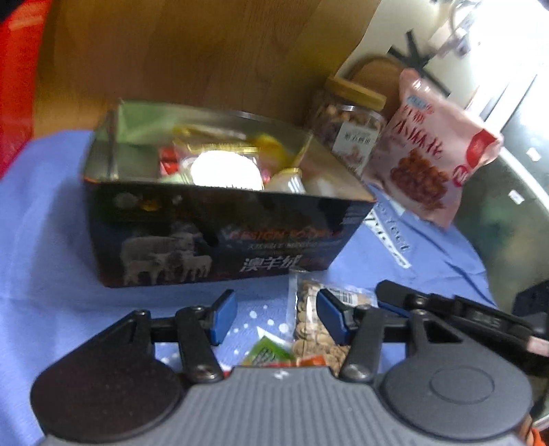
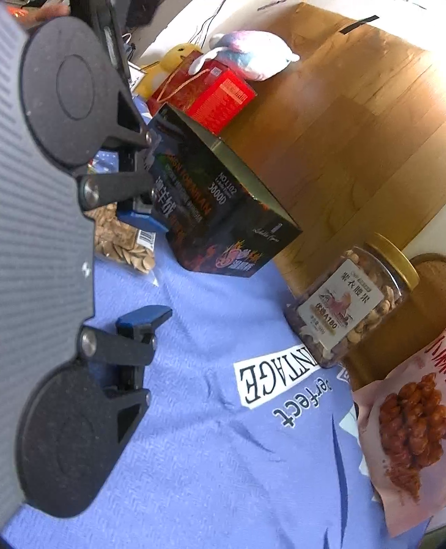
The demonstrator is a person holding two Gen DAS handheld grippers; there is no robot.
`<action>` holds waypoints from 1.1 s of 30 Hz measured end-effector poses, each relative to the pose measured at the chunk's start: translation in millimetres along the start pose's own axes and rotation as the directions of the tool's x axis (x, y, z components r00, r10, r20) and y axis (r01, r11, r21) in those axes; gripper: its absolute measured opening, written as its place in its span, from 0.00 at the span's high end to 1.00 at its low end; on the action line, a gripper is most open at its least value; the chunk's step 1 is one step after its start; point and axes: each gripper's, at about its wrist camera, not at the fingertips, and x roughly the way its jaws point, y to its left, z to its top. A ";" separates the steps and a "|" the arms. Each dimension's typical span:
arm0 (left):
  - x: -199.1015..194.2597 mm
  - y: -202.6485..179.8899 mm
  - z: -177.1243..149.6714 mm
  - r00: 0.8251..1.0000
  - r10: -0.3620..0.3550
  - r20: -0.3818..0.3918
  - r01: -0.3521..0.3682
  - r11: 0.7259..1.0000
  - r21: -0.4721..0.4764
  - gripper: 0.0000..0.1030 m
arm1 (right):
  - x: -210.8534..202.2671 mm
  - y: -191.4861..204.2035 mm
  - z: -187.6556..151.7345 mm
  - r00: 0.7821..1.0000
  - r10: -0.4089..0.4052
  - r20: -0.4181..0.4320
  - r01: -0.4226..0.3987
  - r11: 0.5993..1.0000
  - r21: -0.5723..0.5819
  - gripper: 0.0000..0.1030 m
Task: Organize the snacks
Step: 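Grasp the clear seed bag beside the tin with the left tool, then carry the seed bag over the tin and open the left tool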
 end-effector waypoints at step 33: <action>-34.9 -55.5 -15.2 0.934 -0.356 0.036 0.355 0.934 0.029 0.33 | -87.9 4.2 5.2 0.948 0.290 0.130 -0.311 0.930 0.195 0.89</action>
